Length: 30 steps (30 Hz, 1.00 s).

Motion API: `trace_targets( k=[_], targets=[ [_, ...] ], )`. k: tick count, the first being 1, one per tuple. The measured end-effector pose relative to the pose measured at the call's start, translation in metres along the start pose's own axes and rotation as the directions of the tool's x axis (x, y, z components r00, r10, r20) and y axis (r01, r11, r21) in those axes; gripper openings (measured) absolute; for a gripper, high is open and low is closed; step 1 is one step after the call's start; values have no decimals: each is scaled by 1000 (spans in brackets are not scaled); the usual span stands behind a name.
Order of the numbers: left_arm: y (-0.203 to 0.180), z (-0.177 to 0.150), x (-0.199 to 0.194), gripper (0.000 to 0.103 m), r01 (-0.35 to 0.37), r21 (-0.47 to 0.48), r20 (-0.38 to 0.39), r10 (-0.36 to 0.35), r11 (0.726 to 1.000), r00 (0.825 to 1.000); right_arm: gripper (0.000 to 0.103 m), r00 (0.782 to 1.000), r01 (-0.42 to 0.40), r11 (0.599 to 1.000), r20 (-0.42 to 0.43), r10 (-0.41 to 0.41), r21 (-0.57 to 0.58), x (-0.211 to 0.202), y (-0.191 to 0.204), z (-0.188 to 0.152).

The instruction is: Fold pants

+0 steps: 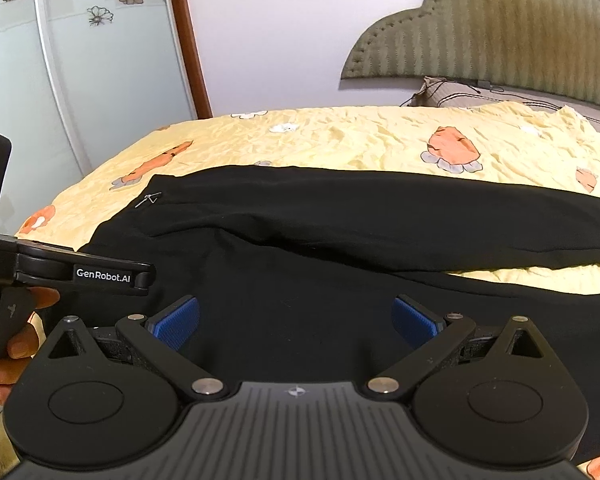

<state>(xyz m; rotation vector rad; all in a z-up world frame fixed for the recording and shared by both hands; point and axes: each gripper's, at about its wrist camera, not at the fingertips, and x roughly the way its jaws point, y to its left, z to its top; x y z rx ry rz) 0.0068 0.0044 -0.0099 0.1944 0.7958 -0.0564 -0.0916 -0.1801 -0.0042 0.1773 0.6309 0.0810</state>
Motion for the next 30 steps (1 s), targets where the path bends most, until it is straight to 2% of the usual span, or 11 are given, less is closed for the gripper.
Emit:
trace_targets(
  k=[6,12,18,21,25,27,29,30],
  targets=[
    [2,-1,1,99,9,-11,13,-9,1000,1000,103,1000,-9,1000,-3,9,-4,2,0,2],
    [8,-2,1,95,66,-46,15,-65,997,998,103,1000,-12,1000,-5,12,-13,4,3,2],
    [6,-3,1,97,-18,-37,33,20,999,999,103,1000,-14,1000,2,14,-26,5,6,6],
    [8,-3,0,97,-12,-49,48,14,999,999,103,1000,-10,999,12,10,-33,5,6,8],
    [7,-5,-7,97,-19,-40,130,24,999,991,103,999,-25,998,40,27,-52,4,6,11],
    [8,-3,-9,97,-7,-50,147,14,999,989,103,998,-36,998,52,39,-58,4,6,12],
    [9,0,-8,97,31,-58,114,-24,998,993,103,997,-45,997,62,49,-69,5,6,15],
    [9,2,-4,97,53,-51,74,-49,997,996,103,996,-49,996,67,54,-76,6,6,17]
  ],
)
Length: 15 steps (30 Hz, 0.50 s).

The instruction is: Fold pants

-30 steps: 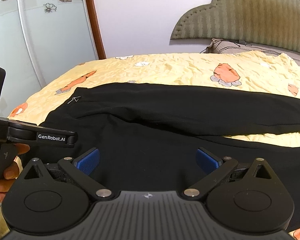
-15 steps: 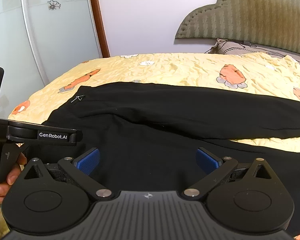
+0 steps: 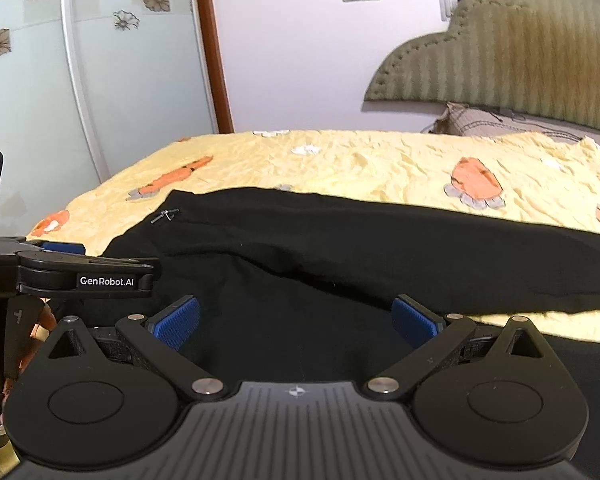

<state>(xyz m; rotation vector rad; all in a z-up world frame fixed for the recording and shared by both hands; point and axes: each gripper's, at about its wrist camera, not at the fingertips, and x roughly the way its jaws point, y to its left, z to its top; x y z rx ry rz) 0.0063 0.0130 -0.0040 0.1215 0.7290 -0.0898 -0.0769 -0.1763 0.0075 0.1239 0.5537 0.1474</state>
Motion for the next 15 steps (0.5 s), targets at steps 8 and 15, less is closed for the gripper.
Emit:
trace_targets(
  k=[8,15],
  targets=[
    [9,6,14,98,-3,-16,-79,1,1000,997,103,999,-32,995,31,35,-95,30,-10,41],
    [28,21,15,99,-51,-72,-51,47,996,998,103,978,-209,954,-34,206,-217,112,-27,88]
  ],
)
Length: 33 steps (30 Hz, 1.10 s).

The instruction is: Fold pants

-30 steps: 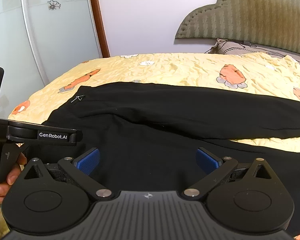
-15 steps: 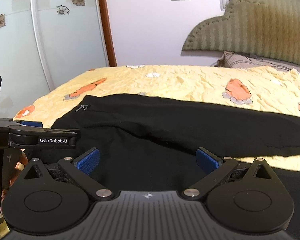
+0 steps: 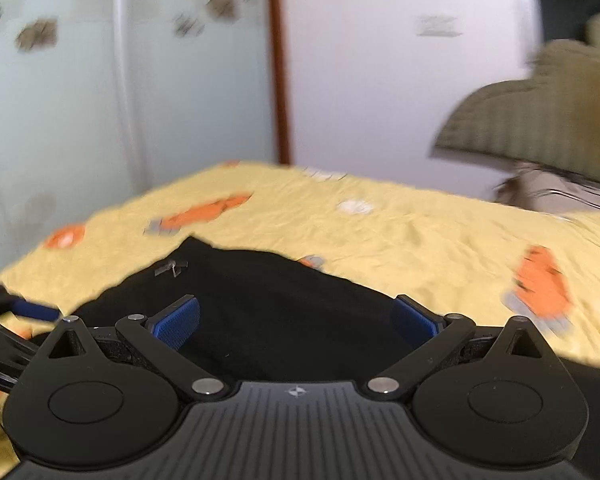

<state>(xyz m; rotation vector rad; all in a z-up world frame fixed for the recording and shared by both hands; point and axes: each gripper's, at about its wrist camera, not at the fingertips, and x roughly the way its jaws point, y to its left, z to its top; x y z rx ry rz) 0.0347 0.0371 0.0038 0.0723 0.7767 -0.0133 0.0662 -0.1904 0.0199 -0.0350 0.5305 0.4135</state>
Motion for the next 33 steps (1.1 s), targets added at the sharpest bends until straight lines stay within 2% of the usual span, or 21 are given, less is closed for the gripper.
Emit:
trace_targets(
  k=[2,5,10,13,14,15,16,17,18,20,22,24,26,28,30,31,33],
  targets=[
    [6,7,4,98,-4,-16,-2,4,1000,1000,103,998,-53,998,-42,51,-42,26,-10,10],
    [13,17,10,97,4,-26,-6,-4,1000,1000,102,992,-22,999,-125,19,-24,71,-33,23],
    [8,33,21,98,-26,20,2,26,999,1000,101,960,-70,997,-271,73,23,134,-71,24],
    [2,45,32,98,-40,54,-4,40,998,999,87,936,-107,994,-336,104,11,157,-80,16],
    [1,48,36,98,-38,60,-5,38,997,999,82,940,-115,993,-325,107,-5,158,-81,15],
    [0,52,40,98,-35,65,-7,36,997,999,67,941,-137,990,-314,124,-19,155,-80,14],
    [-1,56,45,98,-36,65,-11,37,997,999,56,940,-160,987,-308,145,-25,153,-81,15],
    [-1,62,50,98,-38,58,-18,39,998,999,31,937,-183,983,-307,167,-22,151,-80,15],
    [-1,66,55,98,-37,47,-23,38,998,999,16,938,-180,983,-307,159,-41,149,-78,15],
    [1,76,66,98,-24,21,-34,25,999,999,7,946,-167,975,-301,117,-144,141,-65,12],
    [6,88,76,98,8,-33,-49,-10,999,999,5,963,-111,959,-267,39,-261,130,-45,8],
    [16,100,88,98,75,-122,-69,-84,990,994,5,983,-46,903,-183,-37,-427,108,-14,-1],
    [31,111,103,98,160,-251,-102,-191,955,976,5,991,29,808,-87,-99,-589,86,19,-16],
    [46,116,119,98,239,-395,-112,-305,887,946,5,992,81,720,-11,-122,-689,67,44,-32],
    [55,120,136,98,278,-497,-129,-387,822,913,2,993,104,669,35,-116,-736,51,61,-45],
    [57,122,146,98,280,-529,-153,-415,801,897,2,991,122,641,59,-119,-758,45,68,-50],
    [55,124,165,98,280,-555,-202,-453,783,868,2,988,148,605,95,-119,-782,34,78,-57]
  ],
)
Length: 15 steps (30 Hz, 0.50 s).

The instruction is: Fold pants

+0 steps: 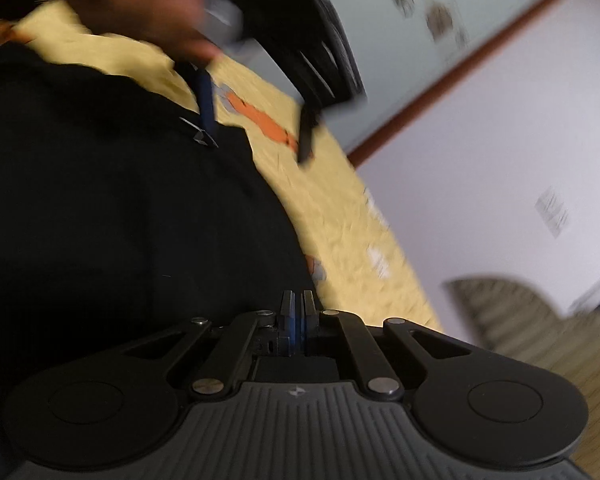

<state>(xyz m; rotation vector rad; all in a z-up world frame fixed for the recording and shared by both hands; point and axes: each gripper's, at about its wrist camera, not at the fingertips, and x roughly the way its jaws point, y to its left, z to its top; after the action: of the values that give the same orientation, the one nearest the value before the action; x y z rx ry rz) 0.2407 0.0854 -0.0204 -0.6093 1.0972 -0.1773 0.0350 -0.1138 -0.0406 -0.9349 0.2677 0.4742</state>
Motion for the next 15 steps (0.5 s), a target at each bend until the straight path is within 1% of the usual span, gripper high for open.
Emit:
trace_targets(
  k=[2,3,4,5,6,7,8,9,10,12,13,14,15],
  targets=[
    [4,7,15,98,1,-53,-48,-4,999,999,2,1000,-7,1000,-8,7,-22,-2,3,2],
    [7,8,16,98,4,-79,-46,-7,997,999,2,1000,-19,1000,-23,19,-2,2,-1,2],
    [10,9,14,98,12,-103,-28,-15,995,999,2,1000,-11,999,-15,12,41,7,-9,1],
    [9,8,11,98,19,-108,-15,-21,994,1000,5,1000,-21,993,-8,22,113,17,-25,-3],
    [9,5,8,99,25,-104,-6,-25,994,1000,16,997,-66,981,-35,73,184,28,-42,-7],
    [8,5,6,99,28,-102,-7,-28,994,1000,27,987,-123,955,-70,147,269,46,-59,-10],
    [8,2,3,99,27,-98,-11,-28,995,1000,59,973,-174,916,-78,216,363,63,-79,-17],
    [7,1,2,99,23,-93,-20,-25,995,1000,80,967,-202,886,-60,248,419,76,-92,-25],
    [7,0,0,99,15,-84,-26,-17,996,999,81,959,-229,860,-43,279,457,91,-105,-33],
    [7,-2,-3,99,1,-70,-26,-2,998,1000,81,957,-207,840,-77,281,501,116,-123,-43],
    [8,-2,-5,99,-7,-67,-20,6,998,1000,81,943,-219,814,-99,319,539,130,-131,-48],
    [8,-1,-5,99,-14,-67,-15,13,998,1000,80,915,-258,760,-101,390,597,145,-139,-57],
    [8,1,-6,99,-18,-68,-12,17,998,1000,69,890,-292,703,-84,447,649,155,-144,-65]
  ],
)
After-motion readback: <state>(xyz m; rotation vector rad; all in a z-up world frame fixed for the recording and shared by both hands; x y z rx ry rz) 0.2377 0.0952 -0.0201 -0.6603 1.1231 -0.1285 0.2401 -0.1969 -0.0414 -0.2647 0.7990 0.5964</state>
